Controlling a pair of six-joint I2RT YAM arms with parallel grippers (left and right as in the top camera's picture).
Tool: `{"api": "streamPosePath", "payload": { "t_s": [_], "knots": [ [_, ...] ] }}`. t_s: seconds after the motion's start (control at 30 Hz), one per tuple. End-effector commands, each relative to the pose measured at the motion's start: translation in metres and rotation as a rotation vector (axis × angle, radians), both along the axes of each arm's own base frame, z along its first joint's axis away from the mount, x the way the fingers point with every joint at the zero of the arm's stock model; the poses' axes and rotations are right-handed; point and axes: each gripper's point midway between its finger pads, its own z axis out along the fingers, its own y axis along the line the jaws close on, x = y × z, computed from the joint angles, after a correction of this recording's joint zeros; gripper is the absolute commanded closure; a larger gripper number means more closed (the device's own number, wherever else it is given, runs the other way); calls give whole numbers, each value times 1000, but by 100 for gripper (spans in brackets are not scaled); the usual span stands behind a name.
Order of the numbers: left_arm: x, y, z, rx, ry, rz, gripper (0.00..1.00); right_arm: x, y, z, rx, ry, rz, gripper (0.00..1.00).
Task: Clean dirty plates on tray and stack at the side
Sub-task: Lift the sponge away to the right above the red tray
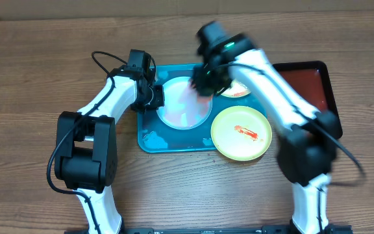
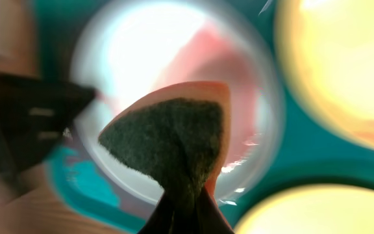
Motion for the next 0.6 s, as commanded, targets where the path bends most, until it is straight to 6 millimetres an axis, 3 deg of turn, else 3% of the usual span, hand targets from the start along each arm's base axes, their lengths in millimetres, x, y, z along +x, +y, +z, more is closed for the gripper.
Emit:
{"api": "streamPosePath", "payload": {
  "t_s": [0.0, 0.17, 0.37, 0.57],
  "knots": [
    [21, 12, 32, 80, -117, -61, 96, 8, -39, 103, 79, -205, -98, 96],
    [28, 28, 72, 204, -228, -65, 96, 10, -95, 136, 85, -256, -212, 96],
    [29, 38, 117, 379, -348, -63, 96, 19, -148, 129, 55, -229, -328, 96],
    [24, 33, 148, 623, -439, -68, 96, 24, -179, 120, 7, -219, -397, 96]
  ]
}}
